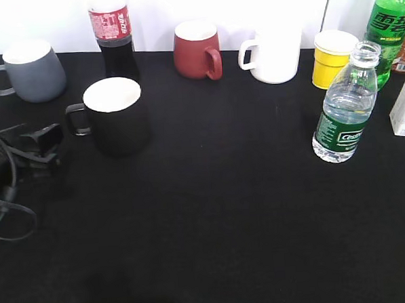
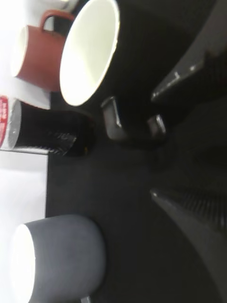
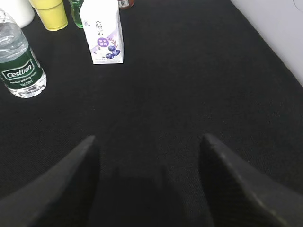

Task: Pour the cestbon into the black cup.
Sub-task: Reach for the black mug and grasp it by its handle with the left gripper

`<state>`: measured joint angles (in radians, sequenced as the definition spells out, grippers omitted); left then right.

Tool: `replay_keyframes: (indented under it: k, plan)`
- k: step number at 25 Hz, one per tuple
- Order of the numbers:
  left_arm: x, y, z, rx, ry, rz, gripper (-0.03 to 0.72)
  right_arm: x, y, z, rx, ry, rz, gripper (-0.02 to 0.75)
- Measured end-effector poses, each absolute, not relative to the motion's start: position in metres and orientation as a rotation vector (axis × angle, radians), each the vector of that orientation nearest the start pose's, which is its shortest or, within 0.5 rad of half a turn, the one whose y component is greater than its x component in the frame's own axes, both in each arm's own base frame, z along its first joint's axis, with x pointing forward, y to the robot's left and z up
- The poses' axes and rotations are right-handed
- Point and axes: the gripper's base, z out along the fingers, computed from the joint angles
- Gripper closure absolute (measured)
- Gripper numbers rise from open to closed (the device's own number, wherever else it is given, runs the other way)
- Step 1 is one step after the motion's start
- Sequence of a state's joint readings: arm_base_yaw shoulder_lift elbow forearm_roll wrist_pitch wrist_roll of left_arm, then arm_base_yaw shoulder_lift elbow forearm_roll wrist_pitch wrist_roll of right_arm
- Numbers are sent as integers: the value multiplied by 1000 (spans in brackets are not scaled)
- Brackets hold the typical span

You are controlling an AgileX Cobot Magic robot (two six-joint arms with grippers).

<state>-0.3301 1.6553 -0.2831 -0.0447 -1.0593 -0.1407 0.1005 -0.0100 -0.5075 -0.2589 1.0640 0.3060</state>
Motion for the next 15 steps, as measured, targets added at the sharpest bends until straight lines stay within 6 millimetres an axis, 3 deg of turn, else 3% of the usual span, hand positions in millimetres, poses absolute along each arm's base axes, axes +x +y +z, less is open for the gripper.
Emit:
replay_keyframes:
  k: [15]
  plan:
    - [266,-89,125,134,1805,-323,249,-7,-21,281,220,1992,-48,237]
